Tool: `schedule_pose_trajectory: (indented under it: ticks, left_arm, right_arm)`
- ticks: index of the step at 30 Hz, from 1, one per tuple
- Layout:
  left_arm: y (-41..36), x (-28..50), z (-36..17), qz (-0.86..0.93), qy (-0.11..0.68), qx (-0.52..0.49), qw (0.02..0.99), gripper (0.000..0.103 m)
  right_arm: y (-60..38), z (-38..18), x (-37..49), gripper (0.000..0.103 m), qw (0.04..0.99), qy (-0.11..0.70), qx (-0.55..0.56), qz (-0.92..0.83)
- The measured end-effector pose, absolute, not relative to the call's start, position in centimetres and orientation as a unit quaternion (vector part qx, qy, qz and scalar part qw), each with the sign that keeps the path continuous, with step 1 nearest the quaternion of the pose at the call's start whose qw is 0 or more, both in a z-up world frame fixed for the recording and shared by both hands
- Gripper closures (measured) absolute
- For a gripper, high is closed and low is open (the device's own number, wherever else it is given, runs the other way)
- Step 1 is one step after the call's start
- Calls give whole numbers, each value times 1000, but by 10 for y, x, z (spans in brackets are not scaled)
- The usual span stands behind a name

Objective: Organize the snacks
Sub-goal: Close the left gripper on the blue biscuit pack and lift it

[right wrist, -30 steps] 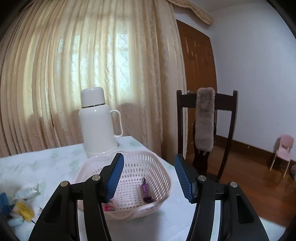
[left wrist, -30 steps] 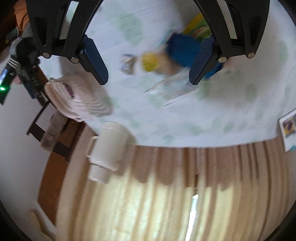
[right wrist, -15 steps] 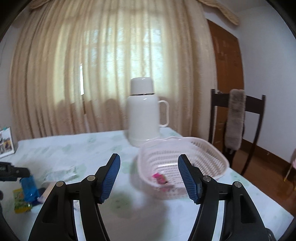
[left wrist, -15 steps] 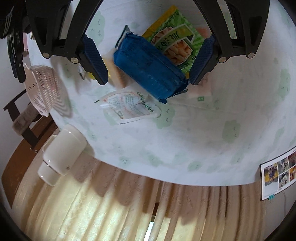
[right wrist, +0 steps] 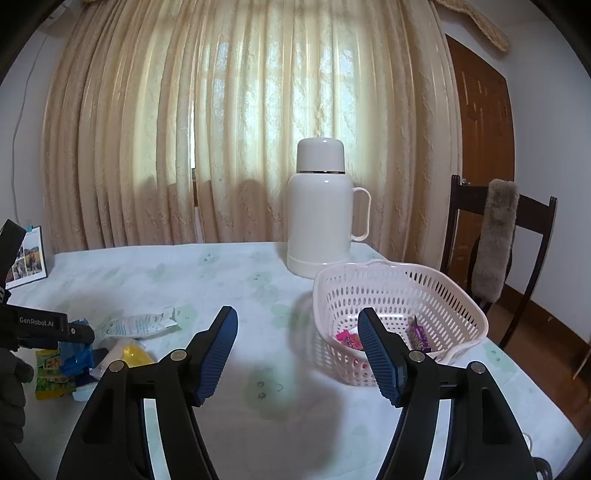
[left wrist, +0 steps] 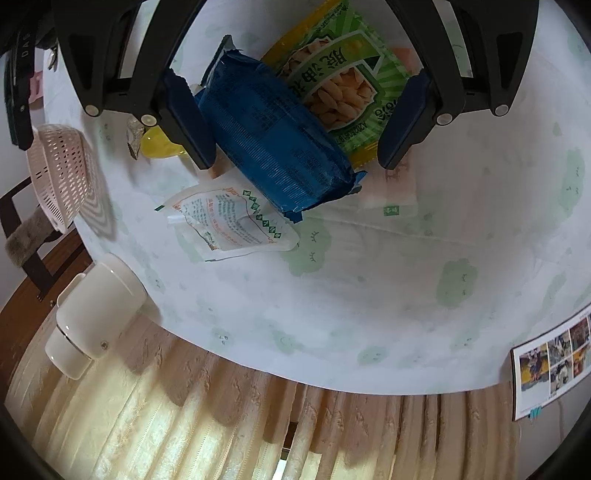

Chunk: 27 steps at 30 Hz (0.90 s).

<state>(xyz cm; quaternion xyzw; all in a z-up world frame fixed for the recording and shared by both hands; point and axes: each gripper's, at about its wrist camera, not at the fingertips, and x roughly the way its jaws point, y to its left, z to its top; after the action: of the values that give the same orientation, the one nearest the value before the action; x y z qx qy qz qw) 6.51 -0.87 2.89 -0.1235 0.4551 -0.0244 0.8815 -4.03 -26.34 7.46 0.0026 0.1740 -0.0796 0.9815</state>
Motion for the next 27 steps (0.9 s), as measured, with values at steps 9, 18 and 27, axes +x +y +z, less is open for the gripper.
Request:
schedule_pose_trajectory:
  ticks: [9,18,27]
  left_arm:
    - [-11,66,25,-52,461,-127,877,36]
    - [-13,59,32,-67,453,-117,881,54]
    - [2,51,44,-59,439,-126,888,73]
  right_arm:
    - [-264,74,-38,34,982,177,0,-73]
    - [-265,73,-37,33,981,180,2,-70]
    - [-264,72,-37,33,981,180,1,-69]
